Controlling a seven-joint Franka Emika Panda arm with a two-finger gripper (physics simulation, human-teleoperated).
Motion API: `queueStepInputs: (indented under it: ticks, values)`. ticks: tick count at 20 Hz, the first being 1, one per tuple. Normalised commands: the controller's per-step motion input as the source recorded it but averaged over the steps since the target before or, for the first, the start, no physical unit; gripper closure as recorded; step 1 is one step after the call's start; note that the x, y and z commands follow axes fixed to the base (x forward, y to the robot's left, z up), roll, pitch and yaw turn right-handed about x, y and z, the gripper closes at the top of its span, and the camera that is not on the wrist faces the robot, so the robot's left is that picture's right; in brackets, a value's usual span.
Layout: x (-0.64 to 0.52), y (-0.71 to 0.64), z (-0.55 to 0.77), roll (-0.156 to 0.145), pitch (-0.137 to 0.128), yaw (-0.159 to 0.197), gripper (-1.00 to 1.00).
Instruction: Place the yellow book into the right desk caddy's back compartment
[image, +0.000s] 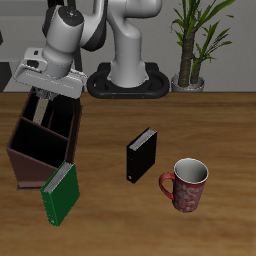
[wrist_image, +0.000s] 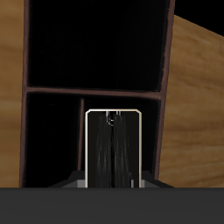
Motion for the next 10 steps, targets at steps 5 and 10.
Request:
queueStepInputs:
  ticks: [5,10]
  values:
    - [0.08,-0.19,-0.35,-0.061,0.082,-0.007,1.0]
    - [0.08,-0.05,-0.28,-0.032,0.057,0.0,1.0]
